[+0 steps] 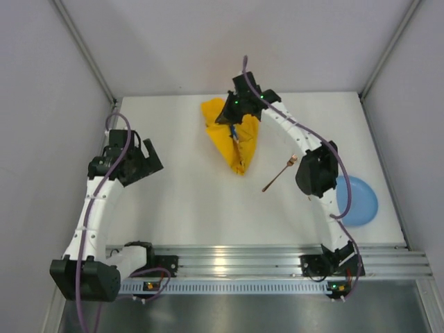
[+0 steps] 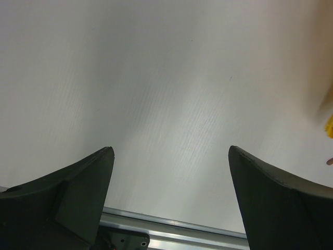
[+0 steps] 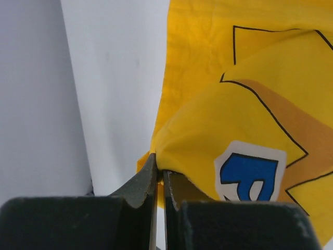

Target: Set the dinner table for one person

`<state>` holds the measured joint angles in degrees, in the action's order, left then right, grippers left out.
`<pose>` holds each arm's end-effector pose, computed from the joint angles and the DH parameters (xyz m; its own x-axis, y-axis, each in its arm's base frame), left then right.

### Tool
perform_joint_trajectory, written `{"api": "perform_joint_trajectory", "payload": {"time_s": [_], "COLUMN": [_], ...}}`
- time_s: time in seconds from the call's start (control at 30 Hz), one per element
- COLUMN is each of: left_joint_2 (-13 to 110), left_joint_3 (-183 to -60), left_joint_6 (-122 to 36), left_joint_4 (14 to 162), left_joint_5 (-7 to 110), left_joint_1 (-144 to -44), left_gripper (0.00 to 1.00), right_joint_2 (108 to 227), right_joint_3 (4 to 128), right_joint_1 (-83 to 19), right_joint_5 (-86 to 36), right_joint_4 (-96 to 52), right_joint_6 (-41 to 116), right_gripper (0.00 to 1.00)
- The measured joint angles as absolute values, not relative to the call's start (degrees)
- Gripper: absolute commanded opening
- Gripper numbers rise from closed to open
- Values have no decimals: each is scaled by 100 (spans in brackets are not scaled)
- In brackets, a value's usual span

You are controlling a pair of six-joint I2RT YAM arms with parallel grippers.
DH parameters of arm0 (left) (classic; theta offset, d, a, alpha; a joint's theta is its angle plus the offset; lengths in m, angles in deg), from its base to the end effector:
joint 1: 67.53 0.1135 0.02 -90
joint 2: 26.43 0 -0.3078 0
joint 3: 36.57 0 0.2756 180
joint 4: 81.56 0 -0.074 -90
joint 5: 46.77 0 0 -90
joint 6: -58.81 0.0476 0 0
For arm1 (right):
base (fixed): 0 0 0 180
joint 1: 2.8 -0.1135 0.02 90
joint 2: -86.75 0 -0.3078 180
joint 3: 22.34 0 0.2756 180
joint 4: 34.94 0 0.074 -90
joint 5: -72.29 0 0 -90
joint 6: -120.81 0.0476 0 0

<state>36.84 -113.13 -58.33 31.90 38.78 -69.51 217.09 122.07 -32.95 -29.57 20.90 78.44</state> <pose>0.2224 -0.0040 0.3544 -0.7072 -0.4306 -0.5608 -0.3759 0.9007 -0.2176 0.4936 0.2980 0.3348 -0.8493 0.3429 -0.4015 0.0050 0.7656 0.6433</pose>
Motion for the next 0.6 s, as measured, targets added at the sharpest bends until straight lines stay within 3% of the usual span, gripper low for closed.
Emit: {"api": "perform_joint_trajectory", "payload": {"time_s": [0.07,0.1,0.13,0.2,0.3,0.43,0.6], "left_joint_2": [3520,3461,3406,3349,3297,3308,3417], "left_joint_3": [-11269,-11243,-11216,-11142,-10910,-10476,-10235], "left_joint_6": [-5789,-5767,-5743,-5697,-5656,-5662,-6021], "left_joint_4": [3192,3187,3187,3198,3242,3378,3657], "left_joint_5": [3928,3941,3968,4018,4147,4525,5321], "left_joint_1": [-6951,-6951,-6951,-6951,-6951,-6957,-6975], "left_gripper": [97,97,97,98,98,98,98], "right_joint_2": [21640,21589,21539,21436,21283,20903,20350], "right_joint_3": [11931,11752,11566,11114,10403,9380,9061], "right_joint_1": [-3768,-3953,-4122,-4441,-4705,-4712,-4640], "right_joint_5": [-3012,-3055,-3108,-3293,-3488,-3545,-3438], "right_joint_4": [2057,2068,2050,2039,1956,1845,1773], "right_joint_6": [7910,7943,8006,8037,8024,8087,8093], "right_gripper": [0,27,45,62,76,79,80]}}
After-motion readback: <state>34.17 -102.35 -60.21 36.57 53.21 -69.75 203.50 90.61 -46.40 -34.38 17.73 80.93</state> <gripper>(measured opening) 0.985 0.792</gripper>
